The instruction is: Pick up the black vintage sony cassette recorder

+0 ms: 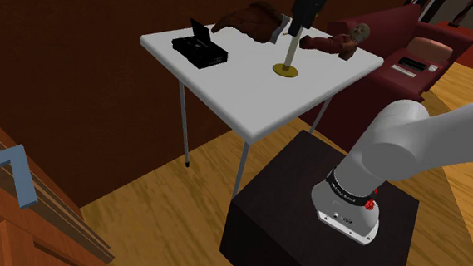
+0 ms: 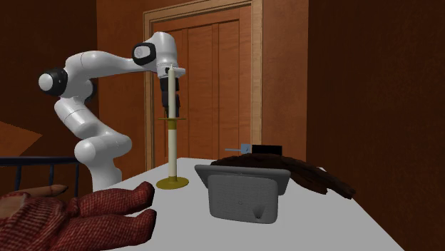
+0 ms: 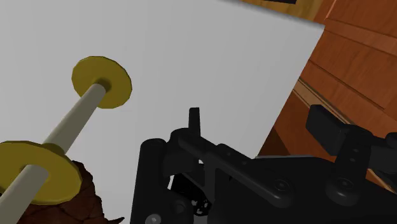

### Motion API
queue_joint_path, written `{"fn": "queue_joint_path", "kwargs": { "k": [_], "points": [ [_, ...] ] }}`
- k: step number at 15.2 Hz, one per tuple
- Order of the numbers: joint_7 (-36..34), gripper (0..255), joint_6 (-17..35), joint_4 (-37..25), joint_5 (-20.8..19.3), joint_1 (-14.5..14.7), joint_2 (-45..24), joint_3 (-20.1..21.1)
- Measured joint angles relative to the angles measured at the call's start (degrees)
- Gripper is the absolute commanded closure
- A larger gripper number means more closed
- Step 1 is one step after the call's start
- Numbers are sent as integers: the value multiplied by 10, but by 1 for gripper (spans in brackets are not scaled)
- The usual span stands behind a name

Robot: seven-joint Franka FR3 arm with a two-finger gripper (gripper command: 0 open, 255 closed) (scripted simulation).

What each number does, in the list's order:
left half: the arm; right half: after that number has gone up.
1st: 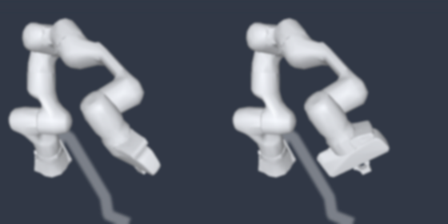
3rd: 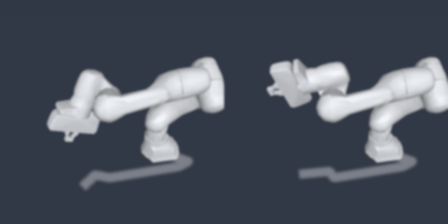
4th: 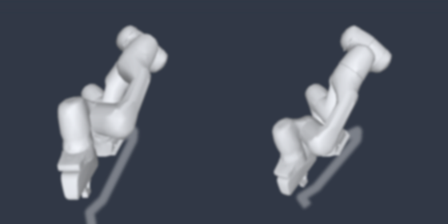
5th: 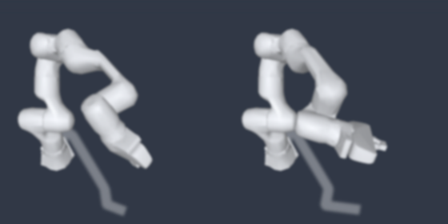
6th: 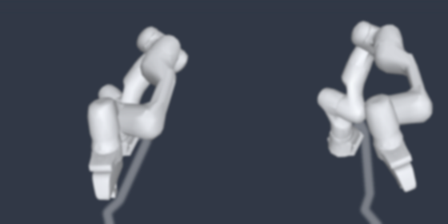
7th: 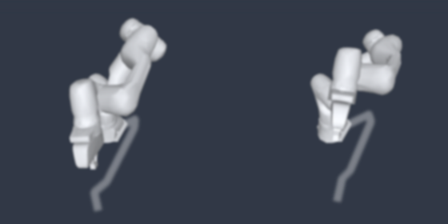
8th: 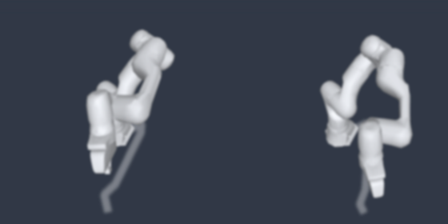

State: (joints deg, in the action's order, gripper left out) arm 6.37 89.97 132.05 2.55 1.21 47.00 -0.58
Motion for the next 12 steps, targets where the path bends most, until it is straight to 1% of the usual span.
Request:
{"fn": "queue_joint_path", "kwargs": {
  "k": [1, 3, 8, 12],
  "points": [
    [0, 0, 0, 0, 0, 0, 0, 0],
    [-9, 0, 16, -6, -3, -2, -22, 7],
    [-44, 0, 82, -42, -20, -14, -123, 33],
    [-76, 0, 121, -91, -43, -25, -212, 51]
  ]
}}
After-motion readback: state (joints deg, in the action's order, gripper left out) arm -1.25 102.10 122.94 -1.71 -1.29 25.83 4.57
